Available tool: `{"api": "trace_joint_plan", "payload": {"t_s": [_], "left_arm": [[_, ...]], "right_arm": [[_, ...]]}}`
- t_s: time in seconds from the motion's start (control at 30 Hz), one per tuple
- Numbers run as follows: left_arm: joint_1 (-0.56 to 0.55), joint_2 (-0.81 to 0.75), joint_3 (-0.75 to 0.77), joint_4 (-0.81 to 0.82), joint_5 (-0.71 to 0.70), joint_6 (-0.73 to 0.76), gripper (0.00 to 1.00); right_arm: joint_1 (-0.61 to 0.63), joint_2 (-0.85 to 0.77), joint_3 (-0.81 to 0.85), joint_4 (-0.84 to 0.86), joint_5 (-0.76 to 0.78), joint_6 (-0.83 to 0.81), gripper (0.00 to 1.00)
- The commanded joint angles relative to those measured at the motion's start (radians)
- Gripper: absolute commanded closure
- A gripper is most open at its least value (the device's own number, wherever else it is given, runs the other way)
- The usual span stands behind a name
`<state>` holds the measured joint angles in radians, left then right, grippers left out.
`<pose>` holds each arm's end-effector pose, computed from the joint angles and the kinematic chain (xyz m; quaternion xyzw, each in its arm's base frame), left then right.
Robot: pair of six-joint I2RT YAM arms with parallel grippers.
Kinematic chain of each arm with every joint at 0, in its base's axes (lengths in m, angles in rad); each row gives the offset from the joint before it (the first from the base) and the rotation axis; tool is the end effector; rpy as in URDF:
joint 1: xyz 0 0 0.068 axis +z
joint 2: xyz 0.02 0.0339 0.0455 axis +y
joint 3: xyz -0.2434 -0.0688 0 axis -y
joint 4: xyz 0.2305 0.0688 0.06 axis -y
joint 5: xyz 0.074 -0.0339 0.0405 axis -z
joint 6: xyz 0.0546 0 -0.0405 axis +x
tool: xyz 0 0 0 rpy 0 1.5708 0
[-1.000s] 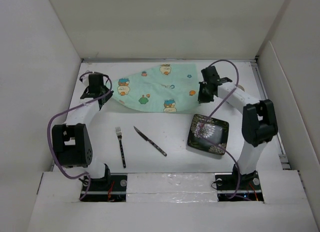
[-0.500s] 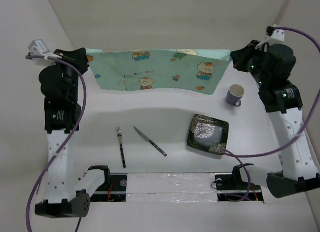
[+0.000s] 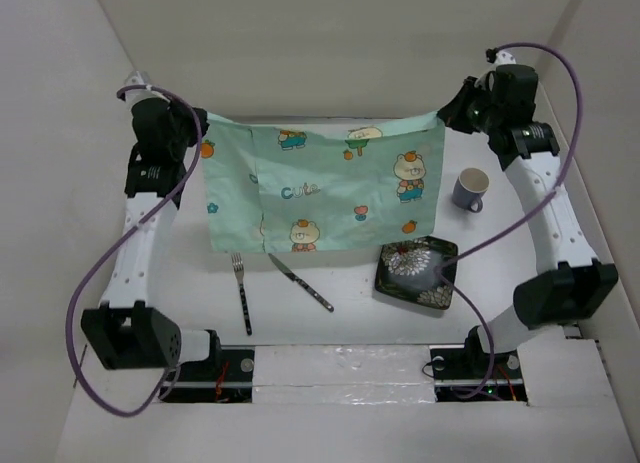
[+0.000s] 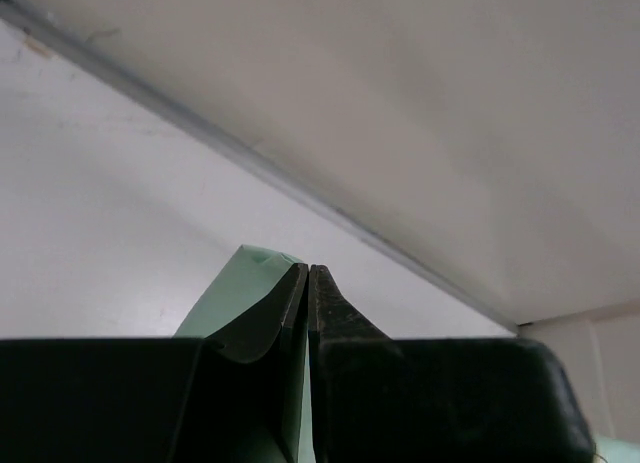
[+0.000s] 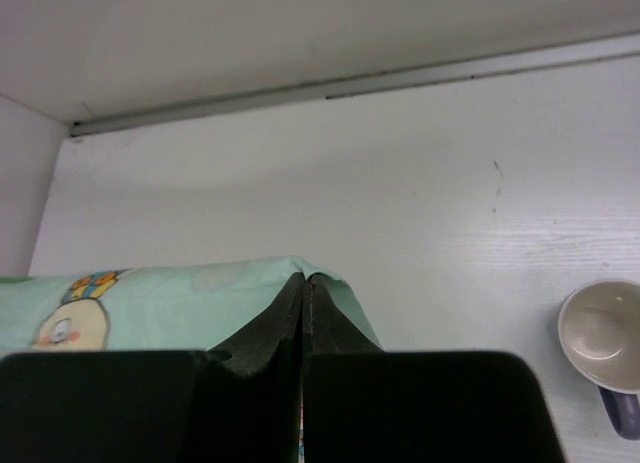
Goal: Set the dinner table for one person
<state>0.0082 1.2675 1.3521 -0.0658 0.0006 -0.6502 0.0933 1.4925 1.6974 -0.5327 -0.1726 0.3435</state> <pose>0.3005 0.0024 0.4275 -0.2262 0.6629 -0.2254 0.6772 0.3331 0.0406 0.4207 0.0513 0.8099 0.1941 0.5511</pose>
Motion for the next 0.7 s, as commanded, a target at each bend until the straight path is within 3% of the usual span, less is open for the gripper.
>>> {"api": "trace_joint_plan", "payload": {"t_s": [0.0, 0.2, 0.33, 0.4, 0.47, 0.67], "left_arm": [[0.003, 0.067, 0.106, -0.005, 0.019, 0.027, 1.0], [0.003, 0.115, 0.26, -0.054, 0.038, 0.043, 1.0], [0.003, 0.053, 0.127, -0.028, 0.044, 0.037, 1.0], [0.003, 0.001, 0.047, 0.001, 0.048, 0.023, 1.0], [0.003, -0.049, -0.086, 0.029, 0.067, 0.011, 1.0], [0.003, -0.16, -0.468, 0.145, 0.062, -0.087, 1.0]], "right_arm": [[-0.012, 0.069, 0.18, 0.02, -0.067, -0.014, 1.0], [-0.03, 0.193, 0.389, -0.056, -0.085, -0.012, 1.0], [-0.03, 0.106, 0.198, 0.046, -0.094, -0.001, 1.0], [-0.03, 0.034, -0.012, 0.108, -0.103, 0.018, 1.0], [-0.04, -0.007, -0.226, 0.222, -0.132, 0.037, 1.0], [-0.061, -0.015, -0.522, 0.387, -0.2, 0.071, 1.0]]}}
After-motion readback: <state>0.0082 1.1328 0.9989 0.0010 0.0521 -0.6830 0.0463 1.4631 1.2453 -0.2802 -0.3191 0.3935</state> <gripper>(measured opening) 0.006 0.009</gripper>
